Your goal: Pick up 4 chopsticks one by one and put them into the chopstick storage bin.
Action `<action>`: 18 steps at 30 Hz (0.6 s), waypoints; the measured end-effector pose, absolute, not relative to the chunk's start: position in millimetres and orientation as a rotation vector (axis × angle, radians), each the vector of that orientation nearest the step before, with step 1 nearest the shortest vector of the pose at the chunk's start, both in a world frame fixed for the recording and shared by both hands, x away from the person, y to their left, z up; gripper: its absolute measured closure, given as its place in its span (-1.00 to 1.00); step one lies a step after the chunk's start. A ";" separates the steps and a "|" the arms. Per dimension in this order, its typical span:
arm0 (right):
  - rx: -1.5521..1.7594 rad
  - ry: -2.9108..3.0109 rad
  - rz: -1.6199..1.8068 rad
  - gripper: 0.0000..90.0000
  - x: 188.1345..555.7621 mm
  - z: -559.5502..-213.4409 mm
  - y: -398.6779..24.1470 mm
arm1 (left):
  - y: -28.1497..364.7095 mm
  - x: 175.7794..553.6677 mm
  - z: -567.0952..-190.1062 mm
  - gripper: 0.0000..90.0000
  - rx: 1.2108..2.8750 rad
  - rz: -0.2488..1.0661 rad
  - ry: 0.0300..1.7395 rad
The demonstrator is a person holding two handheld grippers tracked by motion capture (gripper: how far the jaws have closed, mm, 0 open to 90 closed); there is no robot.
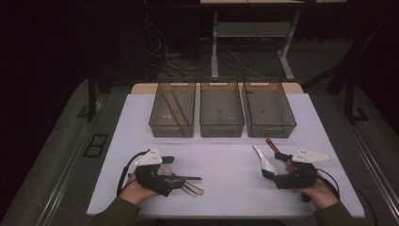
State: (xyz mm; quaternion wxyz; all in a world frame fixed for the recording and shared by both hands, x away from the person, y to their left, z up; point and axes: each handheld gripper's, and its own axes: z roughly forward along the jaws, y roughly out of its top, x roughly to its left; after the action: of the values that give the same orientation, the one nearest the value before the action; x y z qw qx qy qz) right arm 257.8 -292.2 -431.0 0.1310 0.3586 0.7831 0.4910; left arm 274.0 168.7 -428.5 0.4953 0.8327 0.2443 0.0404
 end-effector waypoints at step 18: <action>1.090 2.283 1.425 -0.69 250.5 -436.9 -304.0 | 218.4 283.3 -419.8 0.30 2.090 0.150 0.661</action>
State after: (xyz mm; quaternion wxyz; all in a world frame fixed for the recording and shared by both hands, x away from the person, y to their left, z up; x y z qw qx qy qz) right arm 250.5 -304.0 -436.9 0.1186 0.3726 0.7807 0.4874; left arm 283.3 218.4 -419.8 0.4550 0.8471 0.2678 0.0609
